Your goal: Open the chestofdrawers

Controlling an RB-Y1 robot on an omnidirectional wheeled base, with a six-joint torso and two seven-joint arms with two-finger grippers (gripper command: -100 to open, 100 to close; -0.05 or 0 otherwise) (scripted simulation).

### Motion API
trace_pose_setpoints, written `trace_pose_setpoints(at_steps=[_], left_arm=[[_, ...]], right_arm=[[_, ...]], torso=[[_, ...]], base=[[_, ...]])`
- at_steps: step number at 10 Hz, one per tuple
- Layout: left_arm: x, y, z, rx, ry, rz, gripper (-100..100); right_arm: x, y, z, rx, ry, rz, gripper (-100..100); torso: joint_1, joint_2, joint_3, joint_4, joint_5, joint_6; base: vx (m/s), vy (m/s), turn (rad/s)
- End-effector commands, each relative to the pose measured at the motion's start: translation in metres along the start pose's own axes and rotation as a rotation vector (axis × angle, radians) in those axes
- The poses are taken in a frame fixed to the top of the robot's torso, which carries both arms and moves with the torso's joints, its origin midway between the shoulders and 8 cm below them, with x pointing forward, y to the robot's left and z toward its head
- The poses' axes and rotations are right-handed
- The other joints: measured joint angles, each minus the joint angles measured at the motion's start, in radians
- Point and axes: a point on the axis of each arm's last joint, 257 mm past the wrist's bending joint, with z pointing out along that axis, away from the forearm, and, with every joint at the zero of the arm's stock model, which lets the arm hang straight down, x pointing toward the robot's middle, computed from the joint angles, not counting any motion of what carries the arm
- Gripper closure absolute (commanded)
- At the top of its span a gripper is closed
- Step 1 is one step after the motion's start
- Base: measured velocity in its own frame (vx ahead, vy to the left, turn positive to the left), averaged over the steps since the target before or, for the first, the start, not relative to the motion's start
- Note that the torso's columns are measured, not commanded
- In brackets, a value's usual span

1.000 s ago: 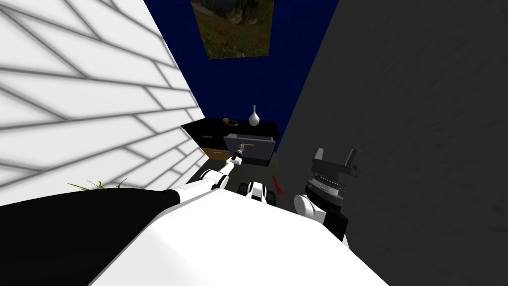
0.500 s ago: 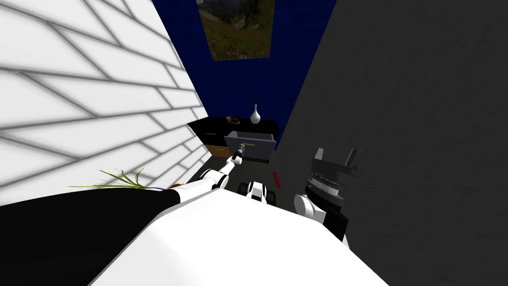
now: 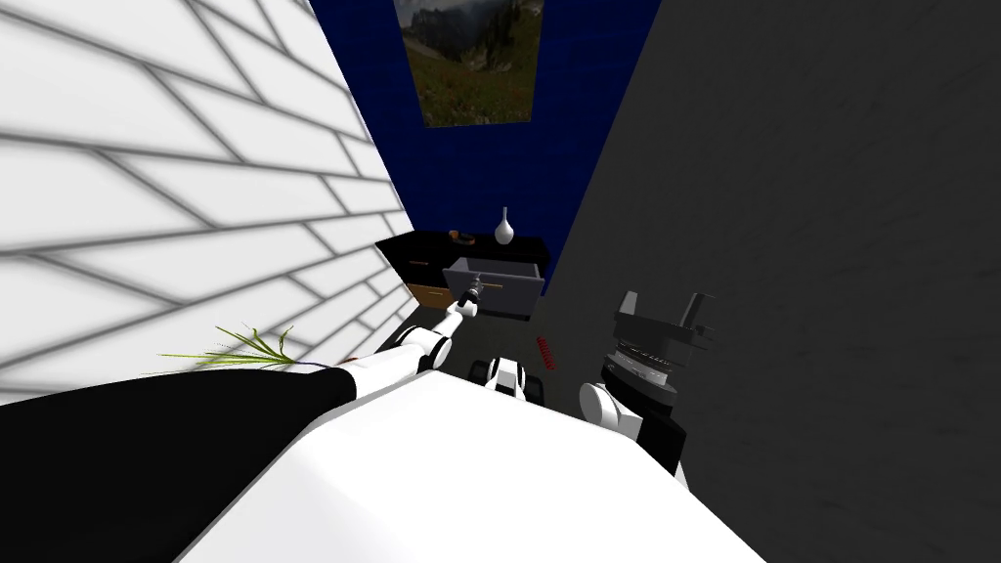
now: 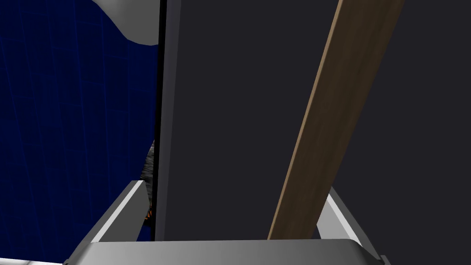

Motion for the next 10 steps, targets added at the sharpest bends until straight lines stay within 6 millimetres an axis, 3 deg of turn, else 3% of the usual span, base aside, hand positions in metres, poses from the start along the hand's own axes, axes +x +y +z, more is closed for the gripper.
trace_pose_setpoints(at_steps=[1, 2, 4, 5, 10], left_arm=[[0.004, -0.017, 0.012, 0.002, 0.003, -0.001, -100], [0.006, -0.029, 0.02, 0.002, 0.005, -0.001, -100], [0.002, -0.018, 0.014, -0.016, 0.0, 0.004, -100], [0.001, -0.015, 0.013, -0.022, -0.003, 0.004, 0], [-0.002, -0.003, 0.008, -0.043, -0.009, 0.004, 0]], right_arm=[[0.0, 0.0, 0.0, 0.0, 0.0, 0.0, 0], [0.0, 0.0, 0.0, 0.0, 0.0, 0.0, 0], [0.0, 0.0, 0.0, 0.0, 0.0, 0.0, 0], [0.0, 0.0, 0.0, 0.0, 0.0, 0.0, 0], [0.0, 0.0, 0.0, 0.0, 0.0, 0.0, 0]], torso=[[0.0, 0.003, 0.002, 0.002, 0.0, 0.0], [-0.001, 0.006, 0.003, 0.004, -0.001, 0.0], [-0.003, 0.011, 0.006, 0.009, -0.003, 0.0], [-0.002, 0.009, 0.005, 0.007, -0.003, 0.0], [-0.001, 0.002, 0.001, 0.001, -0.001, 0.0]], base=[[-0.04, -0.01, 0.009], [-0.06, -0.023, 0.003], [-0.031, -0.008, 0.005], [0.0, 0.0, 0.0], [-0.001, -0.001, 0.001]])
